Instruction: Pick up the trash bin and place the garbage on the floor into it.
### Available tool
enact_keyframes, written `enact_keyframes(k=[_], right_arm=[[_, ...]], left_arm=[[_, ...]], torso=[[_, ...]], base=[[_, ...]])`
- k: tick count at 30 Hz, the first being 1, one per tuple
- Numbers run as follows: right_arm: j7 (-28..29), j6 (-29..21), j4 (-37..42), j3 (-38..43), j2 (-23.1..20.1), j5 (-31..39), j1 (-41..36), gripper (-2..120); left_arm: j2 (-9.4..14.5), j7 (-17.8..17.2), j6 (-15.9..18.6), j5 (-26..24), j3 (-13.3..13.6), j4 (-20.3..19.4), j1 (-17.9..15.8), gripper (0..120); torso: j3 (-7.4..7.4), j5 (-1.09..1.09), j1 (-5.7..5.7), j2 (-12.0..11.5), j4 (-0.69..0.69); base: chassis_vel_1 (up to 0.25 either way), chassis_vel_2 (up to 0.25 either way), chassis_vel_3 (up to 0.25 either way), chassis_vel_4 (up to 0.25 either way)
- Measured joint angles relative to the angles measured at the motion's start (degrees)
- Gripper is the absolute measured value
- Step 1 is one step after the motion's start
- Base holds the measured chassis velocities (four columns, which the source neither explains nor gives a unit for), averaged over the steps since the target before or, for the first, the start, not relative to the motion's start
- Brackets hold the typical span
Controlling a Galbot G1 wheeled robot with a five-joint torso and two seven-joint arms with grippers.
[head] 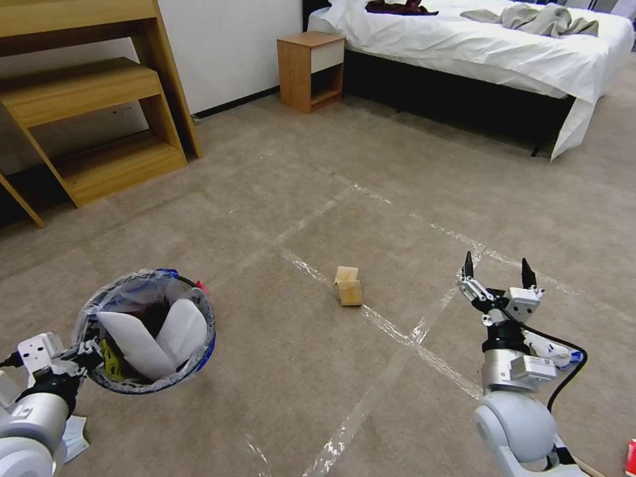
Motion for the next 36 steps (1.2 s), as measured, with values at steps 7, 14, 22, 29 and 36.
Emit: enact_keyframes(k=[7, 14, 22, 29, 36], right_arm=[[0.0, 0.0, -0.4, -0.4, 0.0, -0.2, 0.1, 98], [0.0, 0.0, -0.6, -0.7, -0.2, -0.2, 0.5, 98], [-0.1, -0.1, -0.6, -0.8, -0.7, 0.2, 1.0, 96], [0.0, -0.3, -0.6, -1.0, -0.7, 0.5, 1.3, 96], [0.0, -0.3, -0.9, -1.3, -0.6, 0.9, 1.8, 95]], left_arm=[[0.1, -0.1, 0.0, -0.2, -0.2, 0.0, 0.0, 1], [0.0, -0.2, 0.1, -0.3, -0.2, -0.1, 0.2, 1], [-0.1, -0.7, 0.8, -0.3, -0.8, -0.5, 1.0, 1], [-0.6, -1.8, 1.9, -1.1, -2.6, -0.5, 1.5, 1], [-1.6, -2.6, 2.4, -1.2, -4.2, 0.2, 1.3, 1]], torso=[[0.00, 0.00, 0.00, 0.0, 0.00], [0.00, 0.00, 0.00, 0.0, 0.00], [0.00, 0.00, 0.00, 0.0, 0.00], [0.00, 0.00, 0.00, 0.0, 0.00], [0.00, 0.00, 0.00, 0.0, 0.00]], base=[[-0.016, 0.013, 0.013, -0.021], [-0.004, 0.008, 0.005, -0.004], [0.000, 0.000, 0.000, 0.000], [-0.018, 0.013, 0.013, -0.012], [-0.011, 0.016, 0.007, -0.011]])
